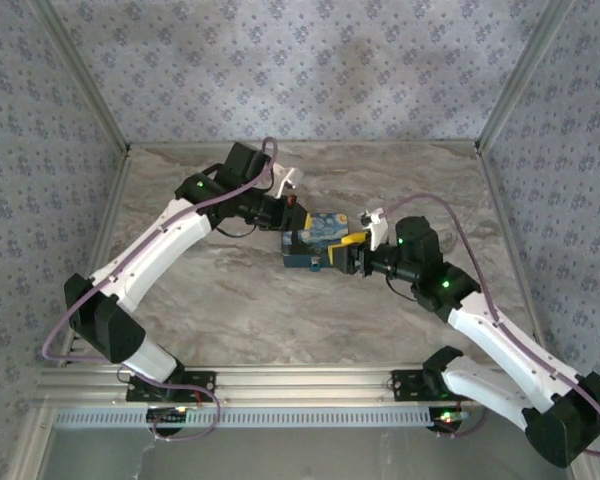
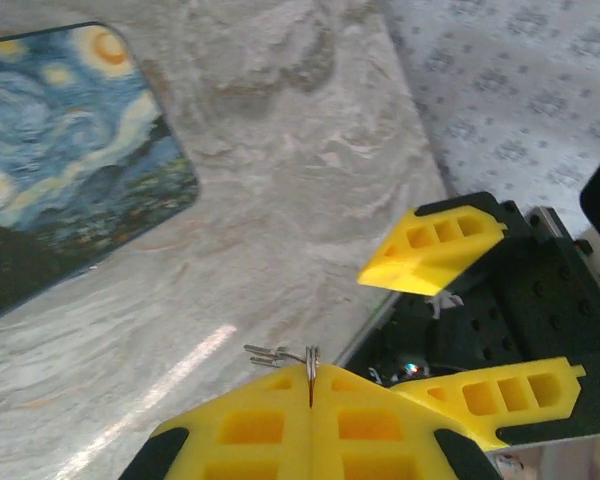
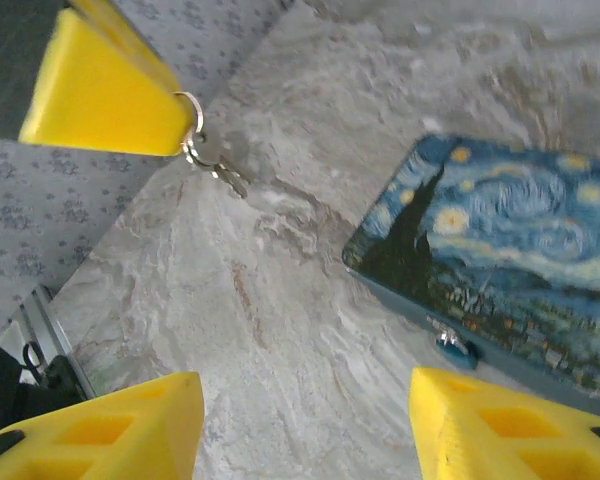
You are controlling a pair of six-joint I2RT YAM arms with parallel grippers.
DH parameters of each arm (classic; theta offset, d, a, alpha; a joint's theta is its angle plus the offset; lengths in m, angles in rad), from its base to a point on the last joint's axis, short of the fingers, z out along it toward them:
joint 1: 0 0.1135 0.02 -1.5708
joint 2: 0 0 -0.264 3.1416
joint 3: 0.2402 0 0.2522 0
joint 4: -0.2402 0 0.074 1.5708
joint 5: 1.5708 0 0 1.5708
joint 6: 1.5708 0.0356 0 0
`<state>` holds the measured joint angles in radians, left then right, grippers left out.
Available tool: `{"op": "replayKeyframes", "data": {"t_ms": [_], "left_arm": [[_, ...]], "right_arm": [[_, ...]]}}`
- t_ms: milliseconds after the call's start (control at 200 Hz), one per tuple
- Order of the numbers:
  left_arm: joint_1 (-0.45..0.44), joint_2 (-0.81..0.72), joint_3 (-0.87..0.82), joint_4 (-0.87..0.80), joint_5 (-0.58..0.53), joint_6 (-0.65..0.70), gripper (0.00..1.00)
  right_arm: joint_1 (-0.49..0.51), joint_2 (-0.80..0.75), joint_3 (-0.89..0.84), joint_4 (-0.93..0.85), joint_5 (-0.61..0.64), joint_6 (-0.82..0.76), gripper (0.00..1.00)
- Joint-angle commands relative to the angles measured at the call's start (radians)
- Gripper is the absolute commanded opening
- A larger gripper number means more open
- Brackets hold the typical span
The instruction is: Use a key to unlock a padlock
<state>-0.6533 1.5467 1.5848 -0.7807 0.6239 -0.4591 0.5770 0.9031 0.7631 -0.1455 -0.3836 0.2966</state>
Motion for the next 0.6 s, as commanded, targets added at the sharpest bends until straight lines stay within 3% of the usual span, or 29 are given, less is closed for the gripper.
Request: {"op": "replayKeyframes", "data": {"t_ms": [0,435,600], "left_arm": [[-0.023,0.026,0.052,-0.064,0.089,0.031,0.00],[-0.076,0.047,0.147,-0.113,0.130,0.048,0.00],[-0.082,0.045,0.151,-0.116,0.141,0.051,0.00]], "right_arm": [[-0.025,0.022,0.095,-0.047,-0.098,-0.112,0.51],[-0.069,0.082,0.176,-0.066,-0.357,-0.160,0.56],[-0.074,0.084,0.177,-0.069,-0.373,-0.170,0.52]]}}
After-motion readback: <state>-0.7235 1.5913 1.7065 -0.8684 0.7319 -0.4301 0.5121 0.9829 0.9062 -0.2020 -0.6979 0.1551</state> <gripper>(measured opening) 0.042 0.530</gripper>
